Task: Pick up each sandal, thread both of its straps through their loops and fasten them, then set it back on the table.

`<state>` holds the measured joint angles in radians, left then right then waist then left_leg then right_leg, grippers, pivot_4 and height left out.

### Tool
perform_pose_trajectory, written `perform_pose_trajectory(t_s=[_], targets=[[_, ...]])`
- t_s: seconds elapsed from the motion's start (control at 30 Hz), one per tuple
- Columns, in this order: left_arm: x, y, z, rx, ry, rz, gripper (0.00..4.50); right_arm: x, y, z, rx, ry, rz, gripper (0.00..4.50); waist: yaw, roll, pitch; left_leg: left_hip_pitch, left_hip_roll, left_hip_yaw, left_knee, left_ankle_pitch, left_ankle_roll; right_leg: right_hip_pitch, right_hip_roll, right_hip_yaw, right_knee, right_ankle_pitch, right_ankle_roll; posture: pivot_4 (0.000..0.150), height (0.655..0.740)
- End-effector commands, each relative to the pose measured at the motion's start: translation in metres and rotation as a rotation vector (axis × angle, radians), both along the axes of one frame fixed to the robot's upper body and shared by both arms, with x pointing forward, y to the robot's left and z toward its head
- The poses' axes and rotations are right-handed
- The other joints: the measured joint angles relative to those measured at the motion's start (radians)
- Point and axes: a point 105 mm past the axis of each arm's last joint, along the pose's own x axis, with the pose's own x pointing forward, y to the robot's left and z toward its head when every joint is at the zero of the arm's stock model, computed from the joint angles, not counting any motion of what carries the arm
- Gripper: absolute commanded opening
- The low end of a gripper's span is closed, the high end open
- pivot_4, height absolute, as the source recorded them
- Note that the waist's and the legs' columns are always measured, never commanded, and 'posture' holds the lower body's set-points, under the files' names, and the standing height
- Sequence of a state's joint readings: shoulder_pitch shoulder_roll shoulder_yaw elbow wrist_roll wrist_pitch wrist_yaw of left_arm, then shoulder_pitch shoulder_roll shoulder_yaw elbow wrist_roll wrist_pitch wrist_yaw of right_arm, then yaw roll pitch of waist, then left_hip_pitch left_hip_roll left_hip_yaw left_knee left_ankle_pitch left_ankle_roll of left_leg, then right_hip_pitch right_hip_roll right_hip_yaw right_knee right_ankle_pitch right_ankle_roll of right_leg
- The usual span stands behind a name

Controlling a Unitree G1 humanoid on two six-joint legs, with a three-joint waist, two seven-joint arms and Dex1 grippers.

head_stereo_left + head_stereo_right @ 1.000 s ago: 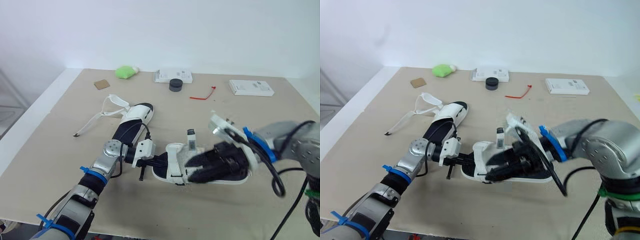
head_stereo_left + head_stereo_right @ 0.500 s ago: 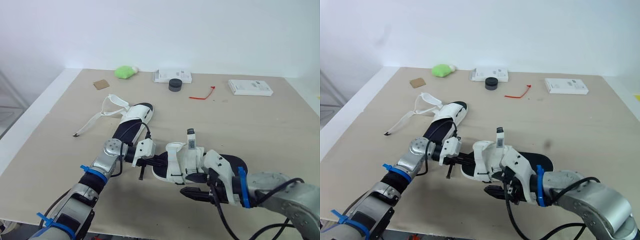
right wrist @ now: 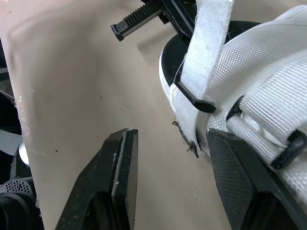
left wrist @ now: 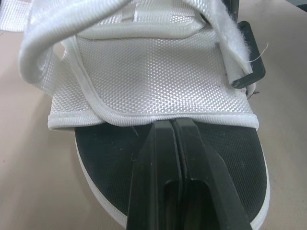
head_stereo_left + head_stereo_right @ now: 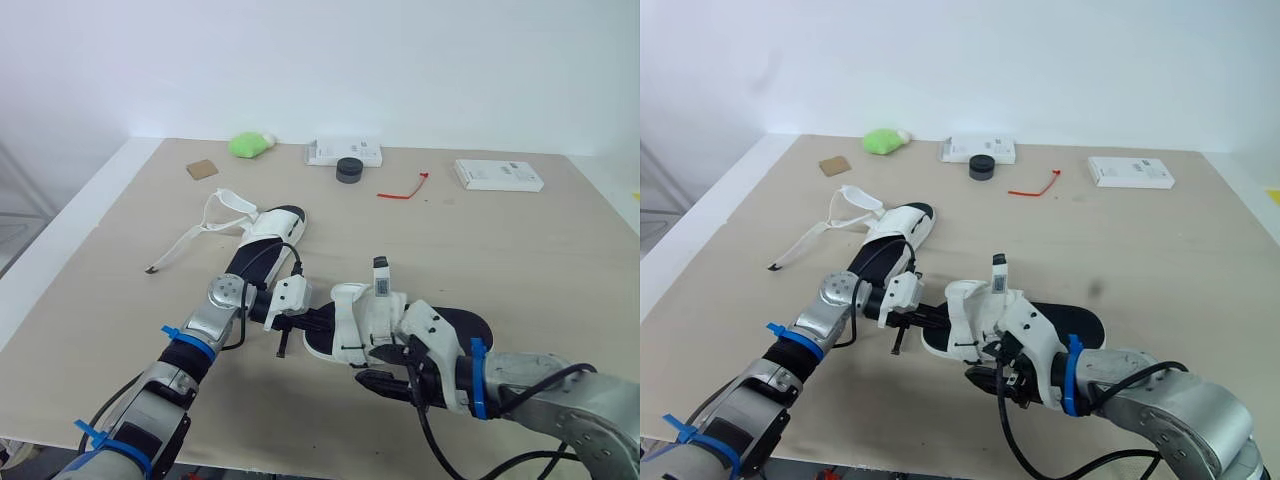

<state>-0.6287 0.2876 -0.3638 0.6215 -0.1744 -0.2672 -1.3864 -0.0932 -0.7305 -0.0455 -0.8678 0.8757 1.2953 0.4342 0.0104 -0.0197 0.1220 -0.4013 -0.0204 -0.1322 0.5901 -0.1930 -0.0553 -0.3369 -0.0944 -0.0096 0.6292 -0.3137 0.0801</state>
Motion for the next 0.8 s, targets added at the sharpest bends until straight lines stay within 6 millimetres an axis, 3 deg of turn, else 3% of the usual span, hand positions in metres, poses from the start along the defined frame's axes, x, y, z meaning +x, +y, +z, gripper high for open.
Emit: perform_pose_trajectory(t_s=[0.03, 0.3, 0.4, 0.47, 0.53, 0.8], targets=[[-0.0339, 0.0289, -0.0846, 0.336, 0.238, -0.022, 0.0, 0.012, -0.0006, -0.0004, 0.015, 0.014, -0.048, 2.51, -0.001, 0.0, 0.0, 0.0, 0.0, 0.0, 0.0, 0.0, 0.0, 0.0, 0.0, 0.0, 0.0, 0.0, 0.0, 0.15, 0.74], [-0.0318, 0.0292, -0.0833, 0.335, 0.233, -0.018, 0.0, 0.0118, 0.0046, -0.0034, 0.07, 0.13, -0.028, 2.51, -0.004, 0.0, 0.0, 0.004, 0.008, -0.002, -0.001, -0.002, -0.003, 0.0, 0.001, 0.0, 0.0, 0.003, -0.003, 0.15, 0.74], [-0.0319, 0.03, -0.0833, 0.333, 0.234, -0.015, 0.0, 0.0103, 0.0047, -0.0046, 0.069, 0.152, -0.019, 1.7, -0.003, 0.0, -0.001, 0.004, 0.009, -0.001, -0.001, -0.002, -0.003, 0.0, 0.0, 0.0, 0.0, 0.003, -0.004, 0.15, 0.74], [-0.0325, 0.0301, -0.0836, 0.331, 0.236, -0.014, 0.0, 0.0111, 0.005, -0.0059, 0.063, 0.165, -0.017, 0.74, -0.002, 0.002, 0.0, 0.003, 0.009, -0.001, -0.001, -0.002, -0.003, -0.001, 0.001, 0.0, 0.0, 0.003, -0.004, 0.15, 0.74], [-0.0326, 0.03, -0.0837, 0.33, 0.236, -0.013, 0.0, 0.0127, 0.0056, -0.0065, 0.062, 0.173, -0.018, 0.07, -0.001, 0.002, -0.001, 0.002, 0.006, 0.0, -0.001, -0.001, -0.002, -0.001, 0.0, 0.0, 0.0, 0.003, -0.005, 0.15, 0.74], [-0.0325, 0.0288, -0.0836, 0.324, 0.236, -0.008, 0.0, 0.0098, 0.0072, -0.006, 0.077, 0.223, 0.006, 0.07, -0.002, 0.001, 0.0, 0.002, 0.003, 0.001, -0.001, 0.0, 0.0, -0.001, 0.001, 0.0, 0.0, 0.003, -0.004, 0.15, 0.74]])
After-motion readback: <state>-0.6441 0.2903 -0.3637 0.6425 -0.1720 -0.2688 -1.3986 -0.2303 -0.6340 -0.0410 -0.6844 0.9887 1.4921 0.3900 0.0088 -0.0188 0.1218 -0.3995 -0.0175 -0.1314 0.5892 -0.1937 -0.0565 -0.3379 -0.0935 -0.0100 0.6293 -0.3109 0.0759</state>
